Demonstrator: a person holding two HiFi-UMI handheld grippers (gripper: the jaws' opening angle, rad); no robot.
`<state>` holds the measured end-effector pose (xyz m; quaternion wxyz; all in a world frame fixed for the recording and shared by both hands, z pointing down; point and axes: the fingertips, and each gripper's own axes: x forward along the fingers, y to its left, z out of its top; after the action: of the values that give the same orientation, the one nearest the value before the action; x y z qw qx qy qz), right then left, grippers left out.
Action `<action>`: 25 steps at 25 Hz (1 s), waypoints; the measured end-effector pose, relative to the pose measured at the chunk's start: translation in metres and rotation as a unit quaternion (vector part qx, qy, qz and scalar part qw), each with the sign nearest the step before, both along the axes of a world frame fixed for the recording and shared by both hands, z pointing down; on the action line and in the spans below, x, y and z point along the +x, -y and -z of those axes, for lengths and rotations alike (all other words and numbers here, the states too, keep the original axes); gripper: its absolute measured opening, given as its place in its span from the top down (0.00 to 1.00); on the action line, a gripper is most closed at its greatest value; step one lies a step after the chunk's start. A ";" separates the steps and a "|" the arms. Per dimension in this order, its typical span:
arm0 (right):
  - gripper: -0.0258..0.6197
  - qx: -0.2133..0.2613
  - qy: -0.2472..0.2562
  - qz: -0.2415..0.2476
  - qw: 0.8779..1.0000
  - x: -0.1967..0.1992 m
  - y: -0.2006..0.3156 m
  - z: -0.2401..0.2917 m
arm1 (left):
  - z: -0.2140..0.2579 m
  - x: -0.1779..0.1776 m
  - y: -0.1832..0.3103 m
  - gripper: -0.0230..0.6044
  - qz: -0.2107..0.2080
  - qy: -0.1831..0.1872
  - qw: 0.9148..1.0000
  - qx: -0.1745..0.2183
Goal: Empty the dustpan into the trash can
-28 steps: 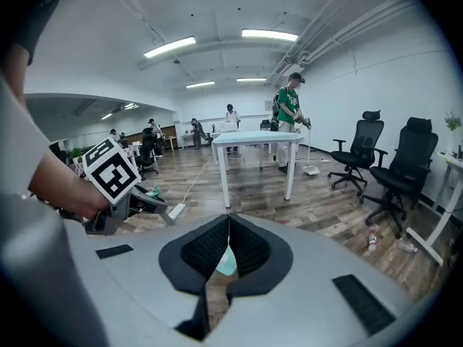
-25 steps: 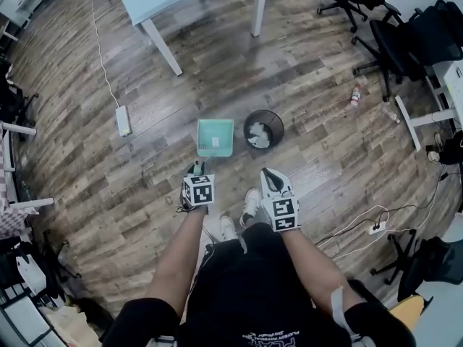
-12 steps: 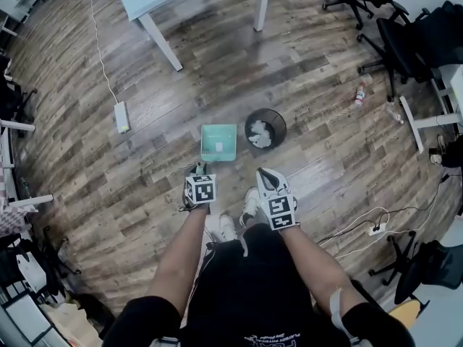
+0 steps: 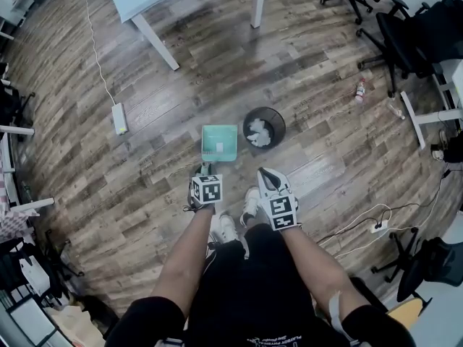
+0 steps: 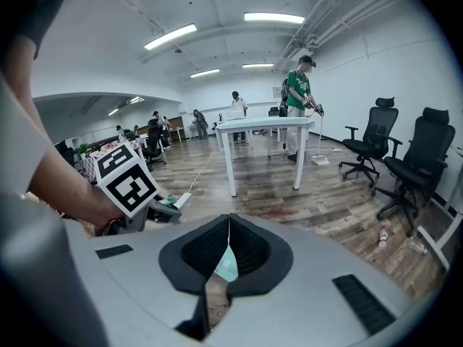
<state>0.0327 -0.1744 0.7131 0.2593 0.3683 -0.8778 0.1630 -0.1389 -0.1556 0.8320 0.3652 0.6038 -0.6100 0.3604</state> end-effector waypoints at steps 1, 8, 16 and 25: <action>0.92 -0.001 0.000 -0.002 1.000 0.002 0.001 -0.001 | 0.000 0.001 0.001 0.81 -0.001 -0.001 1.000 -0.001; 0.92 -0.006 0.005 -0.003 1.000 0.002 0.002 -0.002 | 0.006 0.001 0.008 0.79 -0.013 -0.007 1.000 0.004; 0.92 0.002 0.011 -0.001 1.000 -0.007 -0.002 0.007 | 0.035 0.007 0.007 0.59 -0.023 -0.023 0.999 0.037; 0.92 0.028 0.024 -0.006 0.999 -0.020 -0.008 0.034 | 0.099 0.005 0.007 0.58 -0.022 -0.034 0.993 0.109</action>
<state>0.0130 -0.1669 0.6788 0.2264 0.3765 -0.8860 0.1483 -0.1343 -0.1628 0.7330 0.3098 0.6649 -0.6198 0.2788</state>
